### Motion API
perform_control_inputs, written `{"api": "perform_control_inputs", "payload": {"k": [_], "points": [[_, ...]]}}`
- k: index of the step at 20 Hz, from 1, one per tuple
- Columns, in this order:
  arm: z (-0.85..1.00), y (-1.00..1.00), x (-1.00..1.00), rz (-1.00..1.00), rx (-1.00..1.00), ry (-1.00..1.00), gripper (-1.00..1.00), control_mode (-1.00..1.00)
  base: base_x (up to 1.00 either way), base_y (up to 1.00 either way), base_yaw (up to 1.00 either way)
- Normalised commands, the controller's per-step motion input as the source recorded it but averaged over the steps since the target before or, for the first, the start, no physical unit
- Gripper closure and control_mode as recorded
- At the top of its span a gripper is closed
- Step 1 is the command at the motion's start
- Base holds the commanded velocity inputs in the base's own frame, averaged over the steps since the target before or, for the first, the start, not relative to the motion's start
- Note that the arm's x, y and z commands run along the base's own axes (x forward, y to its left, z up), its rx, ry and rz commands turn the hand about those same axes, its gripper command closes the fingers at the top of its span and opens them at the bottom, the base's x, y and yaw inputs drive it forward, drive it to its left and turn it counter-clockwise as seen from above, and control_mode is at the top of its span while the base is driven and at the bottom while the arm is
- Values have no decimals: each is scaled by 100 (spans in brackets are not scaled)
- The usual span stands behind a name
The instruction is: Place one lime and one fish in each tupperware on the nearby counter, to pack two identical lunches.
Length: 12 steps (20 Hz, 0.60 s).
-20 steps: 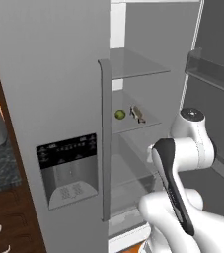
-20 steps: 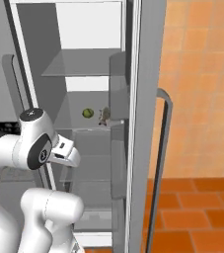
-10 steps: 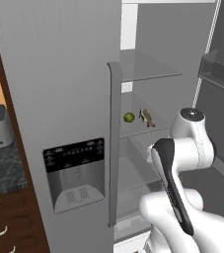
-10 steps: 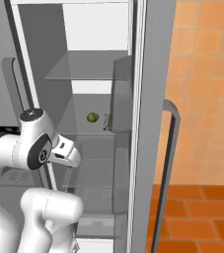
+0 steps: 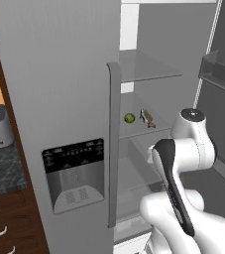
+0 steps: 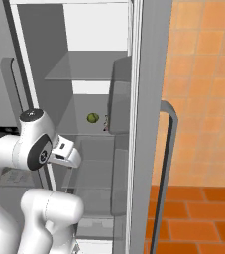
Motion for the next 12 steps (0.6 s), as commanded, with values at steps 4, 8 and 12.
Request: {"api": "perform_control_inputs", "payload": {"k": [4,8,12], "points": [[2,0,8,0,0,-7,-100,-100,6,0,0],[27,-3,63,0,-2,-32,-100,-100,0,0,0],[5,-10,58,1,-7,-32,-100,-100,0,0,0]]}}
